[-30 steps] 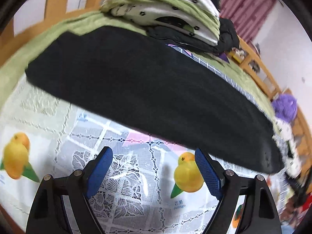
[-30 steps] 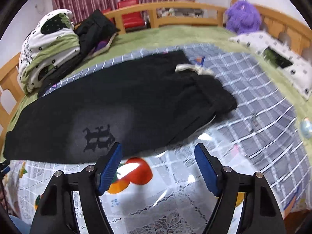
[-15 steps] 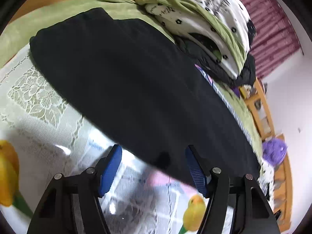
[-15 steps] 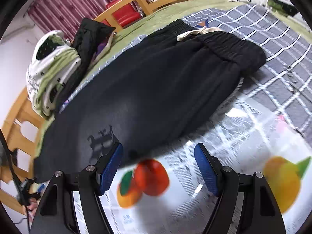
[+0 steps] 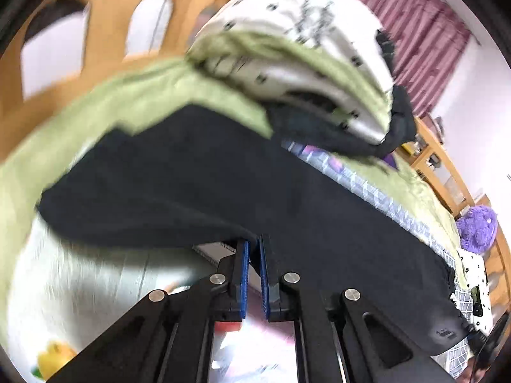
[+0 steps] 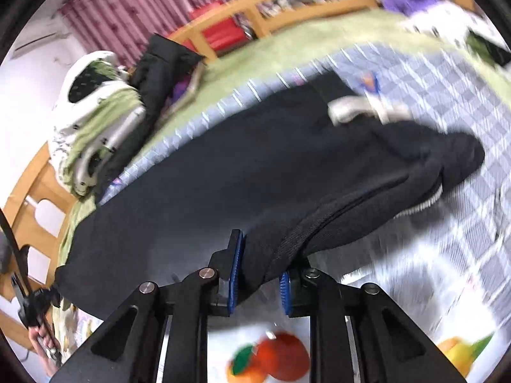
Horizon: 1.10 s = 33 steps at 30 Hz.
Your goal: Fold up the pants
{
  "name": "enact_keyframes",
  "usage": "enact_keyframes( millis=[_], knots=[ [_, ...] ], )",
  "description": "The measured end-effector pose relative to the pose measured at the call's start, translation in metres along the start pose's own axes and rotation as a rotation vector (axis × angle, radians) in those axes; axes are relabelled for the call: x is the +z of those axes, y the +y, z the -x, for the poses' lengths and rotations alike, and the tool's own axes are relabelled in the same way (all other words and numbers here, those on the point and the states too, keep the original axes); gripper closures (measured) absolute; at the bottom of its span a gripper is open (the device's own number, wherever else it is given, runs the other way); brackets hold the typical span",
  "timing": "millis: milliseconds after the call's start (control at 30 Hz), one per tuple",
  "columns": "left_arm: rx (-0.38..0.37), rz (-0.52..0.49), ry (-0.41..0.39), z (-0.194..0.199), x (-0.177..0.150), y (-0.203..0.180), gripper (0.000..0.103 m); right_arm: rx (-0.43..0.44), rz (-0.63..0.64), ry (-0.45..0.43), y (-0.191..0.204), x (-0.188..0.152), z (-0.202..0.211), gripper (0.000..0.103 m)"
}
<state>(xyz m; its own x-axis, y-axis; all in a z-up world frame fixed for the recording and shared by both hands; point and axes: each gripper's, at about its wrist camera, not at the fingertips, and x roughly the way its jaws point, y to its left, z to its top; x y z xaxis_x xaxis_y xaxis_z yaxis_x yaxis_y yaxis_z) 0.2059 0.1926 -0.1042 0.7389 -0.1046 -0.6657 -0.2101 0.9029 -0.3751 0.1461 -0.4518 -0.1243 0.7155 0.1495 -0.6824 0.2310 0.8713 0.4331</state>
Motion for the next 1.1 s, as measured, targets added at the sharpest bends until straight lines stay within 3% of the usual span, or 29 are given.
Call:
enact_keyframes(
  millis=[233, 333, 433, 533, 567, 633, 733, 767, 800, 933, 1000, 1100],
  knots=[
    [0.063, -0.136, -0.120, -0.043, 0.064, -0.059, 0.096, 0.035, 0.109, -0.074, 0.042, 0.088, -0.017, 0.085],
    [0.100, -0.164, -0.155, -0.076, 0.089, -0.079, 0.096, 0.010, 0.121, -0.080, 0.050, 0.124, -0.052, 0.085],
    [0.118, -0.159, -0.161, -0.110, 0.103, -0.088, 0.096, -0.022, 0.079, -0.029, 0.052, 0.161, -0.113, 0.085],
    [0.167, -0.178, -0.137, -0.144, 0.103, -0.095, 0.094, -0.058, 0.044, 0.064, 0.046, 0.172, -0.170, 0.071],
    [0.194, -0.180, -0.125, -0.152, 0.102, -0.099, 0.092, -0.061, 0.037, 0.094, 0.045, 0.172, -0.184, 0.063],
    [0.221, -0.184, -0.098, -0.158, 0.097, -0.099, 0.083, -0.074, 0.045, 0.095, 0.041, 0.162, -0.192, 0.060],
    [0.227, -0.213, -0.129, -0.141, 0.088, -0.100, 0.054, -0.060, 0.087, 0.058, 0.041, 0.150, -0.175, 0.050],
    [0.230, -0.224, -0.142, -0.130, 0.084, -0.100, 0.039, -0.063, 0.105, 0.040, 0.041, 0.142, -0.161, 0.049],
    [0.239, -0.234, -0.151, -0.117, 0.080, -0.098, 0.033, -0.062, 0.116, 0.027, 0.040, 0.134, -0.148, 0.047],
    [0.275, -0.286, -0.131, -0.078, 0.057, -0.079, 0.030, -0.066, 0.145, 0.051, 0.034, 0.104, -0.107, 0.047],
    [0.315, -0.287, -0.076, -0.067, 0.042, -0.063, 0.028, -0.079, 0.162, 0.073, 0.028, 0.082, -0.086, 0.047],
    [0.302, -0.285, -0.006, -0.058, 0.015, -0.040, 0.028, -0.088, 0.175, 0.097, 0.016, 0.046, -0.062, 0.047]
  ],
)
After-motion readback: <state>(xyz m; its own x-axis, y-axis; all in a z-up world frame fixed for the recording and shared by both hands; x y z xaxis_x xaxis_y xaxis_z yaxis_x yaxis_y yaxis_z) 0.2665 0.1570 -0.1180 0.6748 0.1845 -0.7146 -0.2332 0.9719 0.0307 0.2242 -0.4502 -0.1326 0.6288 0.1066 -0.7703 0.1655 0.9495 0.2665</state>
